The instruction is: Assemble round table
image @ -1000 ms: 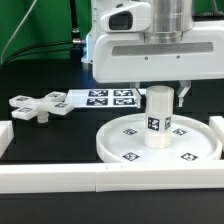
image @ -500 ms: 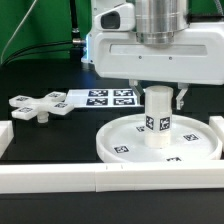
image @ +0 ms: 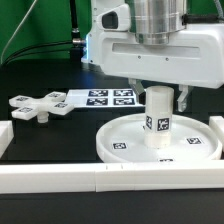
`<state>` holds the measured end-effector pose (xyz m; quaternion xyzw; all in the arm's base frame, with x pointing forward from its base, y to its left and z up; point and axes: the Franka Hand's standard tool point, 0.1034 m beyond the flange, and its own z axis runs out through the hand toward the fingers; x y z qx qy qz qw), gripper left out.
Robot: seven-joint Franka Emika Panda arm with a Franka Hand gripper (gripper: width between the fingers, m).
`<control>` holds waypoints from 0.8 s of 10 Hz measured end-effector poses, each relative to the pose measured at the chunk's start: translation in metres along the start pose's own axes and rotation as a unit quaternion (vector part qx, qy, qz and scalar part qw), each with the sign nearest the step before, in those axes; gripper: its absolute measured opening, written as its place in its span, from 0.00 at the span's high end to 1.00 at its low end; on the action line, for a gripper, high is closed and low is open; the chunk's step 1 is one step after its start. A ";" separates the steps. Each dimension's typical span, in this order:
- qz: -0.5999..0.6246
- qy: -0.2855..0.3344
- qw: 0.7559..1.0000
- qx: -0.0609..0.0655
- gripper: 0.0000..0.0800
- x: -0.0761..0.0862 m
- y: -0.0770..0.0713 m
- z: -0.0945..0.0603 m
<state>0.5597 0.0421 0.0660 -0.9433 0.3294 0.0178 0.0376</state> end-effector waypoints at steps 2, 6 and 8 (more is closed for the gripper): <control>-0.081 0.006 0.997 -0.008 0.20 -0.001 -0.002 -0.004; -0.159 0.001 0.987 -0.009 0.19 -0.010 0.016 -0.016; -0.160 0.001 0.987 -0.009 0.19 -0.010 0.016 -0.015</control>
Offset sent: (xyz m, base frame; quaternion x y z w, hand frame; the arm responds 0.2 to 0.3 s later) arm -0.0365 -0.0144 0.0204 -0.0162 -0.0407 -0.1698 0.9845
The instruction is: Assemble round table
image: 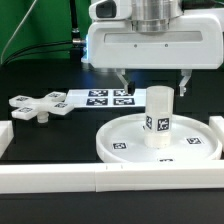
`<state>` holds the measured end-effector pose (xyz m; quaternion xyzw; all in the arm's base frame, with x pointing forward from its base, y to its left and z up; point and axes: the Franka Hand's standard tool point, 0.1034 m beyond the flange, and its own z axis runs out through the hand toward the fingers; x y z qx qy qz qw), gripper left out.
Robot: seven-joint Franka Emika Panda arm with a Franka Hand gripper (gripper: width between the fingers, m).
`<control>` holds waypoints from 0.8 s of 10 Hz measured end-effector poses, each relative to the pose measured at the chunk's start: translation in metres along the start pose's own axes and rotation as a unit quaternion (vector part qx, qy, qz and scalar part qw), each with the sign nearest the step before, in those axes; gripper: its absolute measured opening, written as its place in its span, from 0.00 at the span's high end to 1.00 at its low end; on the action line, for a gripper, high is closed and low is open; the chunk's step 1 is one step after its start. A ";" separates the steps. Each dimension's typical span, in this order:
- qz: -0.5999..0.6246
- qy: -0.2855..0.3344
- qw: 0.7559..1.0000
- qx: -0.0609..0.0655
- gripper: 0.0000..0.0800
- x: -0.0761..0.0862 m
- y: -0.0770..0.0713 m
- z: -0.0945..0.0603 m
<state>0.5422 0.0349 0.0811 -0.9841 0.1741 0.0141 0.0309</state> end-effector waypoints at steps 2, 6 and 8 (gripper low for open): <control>-0.083 -0.001 0.996 -0.015 0.19 -0.005 0.002 0.004; -0.094 -0.002 0.995 -0.014 0.19 -0.021 0.014 0.003; -0.119 -0.003 0.993 -0.015 0.19 -0.023 0.018 0.003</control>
Offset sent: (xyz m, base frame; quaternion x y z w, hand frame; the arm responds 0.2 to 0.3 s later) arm -0.0542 -0.0258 0.0104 -0.0054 0.0191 -0.0070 0.9998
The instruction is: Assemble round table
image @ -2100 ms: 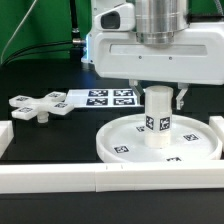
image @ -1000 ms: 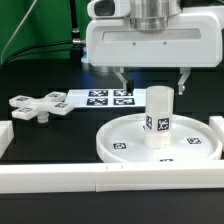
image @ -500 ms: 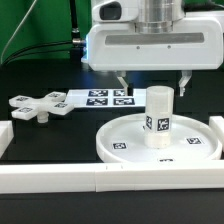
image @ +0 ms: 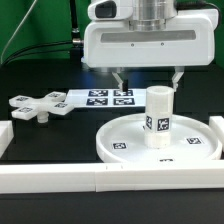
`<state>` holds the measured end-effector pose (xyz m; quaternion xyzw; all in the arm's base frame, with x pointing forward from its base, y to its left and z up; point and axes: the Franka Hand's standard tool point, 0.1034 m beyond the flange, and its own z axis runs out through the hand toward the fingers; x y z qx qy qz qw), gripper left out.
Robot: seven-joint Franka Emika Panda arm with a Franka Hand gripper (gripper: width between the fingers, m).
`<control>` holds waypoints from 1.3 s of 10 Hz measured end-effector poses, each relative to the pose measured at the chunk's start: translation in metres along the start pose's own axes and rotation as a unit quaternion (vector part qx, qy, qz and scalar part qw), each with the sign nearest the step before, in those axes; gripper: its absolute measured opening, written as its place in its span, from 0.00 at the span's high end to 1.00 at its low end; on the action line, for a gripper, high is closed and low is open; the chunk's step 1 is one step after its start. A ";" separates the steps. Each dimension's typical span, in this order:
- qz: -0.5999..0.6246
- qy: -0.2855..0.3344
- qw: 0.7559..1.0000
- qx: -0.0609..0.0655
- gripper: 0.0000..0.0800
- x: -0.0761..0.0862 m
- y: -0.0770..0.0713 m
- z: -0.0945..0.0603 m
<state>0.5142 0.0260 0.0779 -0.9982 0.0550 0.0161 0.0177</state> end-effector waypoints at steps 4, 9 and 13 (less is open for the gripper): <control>-0.128 -0.005 0.992 -0.002 0.19 -0.023 0.087 -0.005; -0.136 -0.005 0.991 -0.004 0.19 -0.023 0.081 -0.003; -0.196 0.004 0.980 -0.024 0.19 -0.041 0.147 0.006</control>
Offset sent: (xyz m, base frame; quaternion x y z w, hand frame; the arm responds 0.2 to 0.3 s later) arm -0.0224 -0.1000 0.0036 -0.0067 0.0311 -0.1049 0.9940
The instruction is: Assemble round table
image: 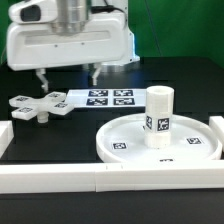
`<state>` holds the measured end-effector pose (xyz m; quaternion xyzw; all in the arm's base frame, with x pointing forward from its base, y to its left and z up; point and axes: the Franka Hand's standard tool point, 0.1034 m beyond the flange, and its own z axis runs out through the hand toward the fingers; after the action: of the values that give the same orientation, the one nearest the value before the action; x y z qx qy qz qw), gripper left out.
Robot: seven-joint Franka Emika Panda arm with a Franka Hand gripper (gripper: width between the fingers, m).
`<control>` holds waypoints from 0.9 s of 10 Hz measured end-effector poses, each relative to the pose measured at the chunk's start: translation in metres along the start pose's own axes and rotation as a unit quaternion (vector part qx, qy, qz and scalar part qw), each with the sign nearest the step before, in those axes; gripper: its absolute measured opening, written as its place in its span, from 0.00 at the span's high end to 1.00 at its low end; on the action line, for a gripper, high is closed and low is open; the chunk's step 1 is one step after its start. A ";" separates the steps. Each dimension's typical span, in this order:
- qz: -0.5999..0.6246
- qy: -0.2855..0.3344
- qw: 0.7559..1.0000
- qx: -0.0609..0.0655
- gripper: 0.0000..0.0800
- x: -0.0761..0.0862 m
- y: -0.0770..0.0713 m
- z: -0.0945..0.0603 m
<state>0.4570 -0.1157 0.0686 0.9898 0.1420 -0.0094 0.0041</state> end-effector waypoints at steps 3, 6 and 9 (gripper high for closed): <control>0.004 0.000 1.000 0.001 0.19 0.003 -0.005 0.000; -0.017 0.010 1.000 -0.016 0.19 -0.010 0.013 0.008; -0.014 0.011 1.000 -0.023 0.19 -0.036 0.047 0.015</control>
Offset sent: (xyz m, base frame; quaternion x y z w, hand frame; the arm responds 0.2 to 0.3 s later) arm 0.0000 0.0000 0.0000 0.0000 0.0000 0.0000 1.0000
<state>0.4357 -0.1709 0.0550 0.9874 0.1563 0.0051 0.0250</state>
